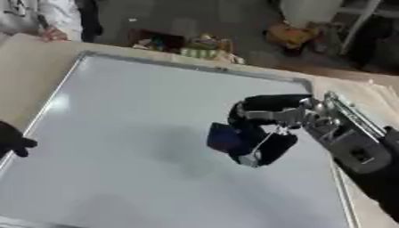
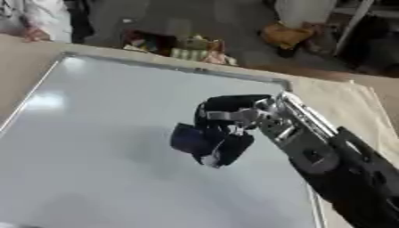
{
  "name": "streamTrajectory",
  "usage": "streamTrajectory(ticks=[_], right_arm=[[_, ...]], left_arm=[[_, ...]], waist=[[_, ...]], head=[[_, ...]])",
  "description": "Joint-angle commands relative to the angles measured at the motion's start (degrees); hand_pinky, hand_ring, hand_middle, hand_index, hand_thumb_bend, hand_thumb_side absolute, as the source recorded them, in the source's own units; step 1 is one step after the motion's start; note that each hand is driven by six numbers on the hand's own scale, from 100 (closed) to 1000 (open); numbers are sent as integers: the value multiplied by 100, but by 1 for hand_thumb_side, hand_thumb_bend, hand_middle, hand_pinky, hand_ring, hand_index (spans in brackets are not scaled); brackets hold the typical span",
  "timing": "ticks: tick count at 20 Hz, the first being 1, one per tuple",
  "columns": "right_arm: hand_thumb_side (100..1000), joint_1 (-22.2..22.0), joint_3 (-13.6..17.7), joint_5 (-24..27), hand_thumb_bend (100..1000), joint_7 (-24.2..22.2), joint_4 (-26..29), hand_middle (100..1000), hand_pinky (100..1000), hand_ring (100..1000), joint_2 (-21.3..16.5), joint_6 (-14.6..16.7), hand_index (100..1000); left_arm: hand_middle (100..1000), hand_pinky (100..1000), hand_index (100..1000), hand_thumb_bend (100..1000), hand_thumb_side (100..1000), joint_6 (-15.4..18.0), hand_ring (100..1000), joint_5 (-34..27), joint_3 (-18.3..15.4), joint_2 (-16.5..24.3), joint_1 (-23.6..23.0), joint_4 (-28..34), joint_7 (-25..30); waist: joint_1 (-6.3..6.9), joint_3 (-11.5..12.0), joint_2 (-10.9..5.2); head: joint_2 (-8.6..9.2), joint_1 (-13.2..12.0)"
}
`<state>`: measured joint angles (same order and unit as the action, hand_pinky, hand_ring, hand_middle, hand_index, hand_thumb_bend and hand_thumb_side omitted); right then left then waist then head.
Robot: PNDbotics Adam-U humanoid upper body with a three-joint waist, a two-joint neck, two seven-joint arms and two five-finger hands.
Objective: Wipe the whiteboard clean with a brush.
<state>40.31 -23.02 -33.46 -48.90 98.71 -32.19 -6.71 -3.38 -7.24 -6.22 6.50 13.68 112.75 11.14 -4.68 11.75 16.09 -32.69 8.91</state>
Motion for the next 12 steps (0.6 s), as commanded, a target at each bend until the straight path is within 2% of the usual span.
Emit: streamTrajectory(ticks=[1,7,12], right_arm=[[264,53,30,-211,100,14,-141,142,373,371,91,29,284],[263,18,-8,-351,100,34,-281,148,379,373,341,108,295],[262,45,-71,-358,100,-60,-291,153,385,376,489,140,299]], left_arm=[[457,578,484,100,918,22,385,7,20,47,57,100,-14],[457,578,484,100,918,31,384,23,21,40,59,91,-9],[457,578,485,100,918,34,384,30,30,30,55,83,9]], waist=[[40,-8,-81],[58,-9,-54],[75,-4,-39]], head=[[-65,-12],[-115,15],[-154,-64]])
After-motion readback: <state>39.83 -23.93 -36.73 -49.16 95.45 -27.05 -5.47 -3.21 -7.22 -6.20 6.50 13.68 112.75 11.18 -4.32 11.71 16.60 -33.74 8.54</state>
